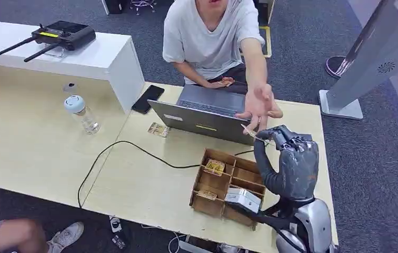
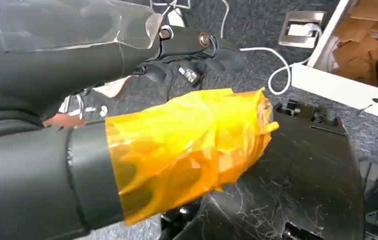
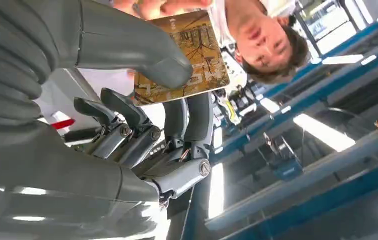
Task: Pass the card to the sensor for recognition and then transmit it.
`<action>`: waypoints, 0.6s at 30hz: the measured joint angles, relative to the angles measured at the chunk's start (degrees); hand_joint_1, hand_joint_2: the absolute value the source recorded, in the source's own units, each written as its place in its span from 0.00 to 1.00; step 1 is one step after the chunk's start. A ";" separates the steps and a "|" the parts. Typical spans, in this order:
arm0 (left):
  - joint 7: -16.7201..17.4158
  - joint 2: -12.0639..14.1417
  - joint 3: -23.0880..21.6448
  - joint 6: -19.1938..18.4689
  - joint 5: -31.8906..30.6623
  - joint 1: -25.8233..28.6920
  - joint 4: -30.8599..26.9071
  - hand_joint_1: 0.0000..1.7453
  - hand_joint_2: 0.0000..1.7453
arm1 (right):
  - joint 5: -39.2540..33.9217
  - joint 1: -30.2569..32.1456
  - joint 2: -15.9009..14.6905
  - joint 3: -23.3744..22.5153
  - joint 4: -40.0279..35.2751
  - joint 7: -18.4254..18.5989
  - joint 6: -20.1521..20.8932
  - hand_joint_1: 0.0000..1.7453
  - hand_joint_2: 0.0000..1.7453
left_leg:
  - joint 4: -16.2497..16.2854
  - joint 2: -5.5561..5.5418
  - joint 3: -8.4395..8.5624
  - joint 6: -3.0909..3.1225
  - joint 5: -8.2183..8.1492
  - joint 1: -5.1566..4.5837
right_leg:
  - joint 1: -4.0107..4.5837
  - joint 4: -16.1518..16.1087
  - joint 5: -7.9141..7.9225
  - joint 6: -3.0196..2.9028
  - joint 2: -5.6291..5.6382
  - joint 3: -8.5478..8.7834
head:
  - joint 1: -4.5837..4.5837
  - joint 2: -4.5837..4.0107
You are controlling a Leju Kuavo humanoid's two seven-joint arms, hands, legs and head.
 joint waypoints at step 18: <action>-1.62 -2.25 3.37 -3.65 -3.43 -0.34 3.04 0.00 0.00 | 3.13 -5.64 3.15 1.73 10.62 7.63 5.13 0.00 0.00 | 0.00 -0.02 -0.01 0.00 0.00 0.00 | 0.00 0.00 0.00 0.00 -0.01 0.00 | 0.02 0.00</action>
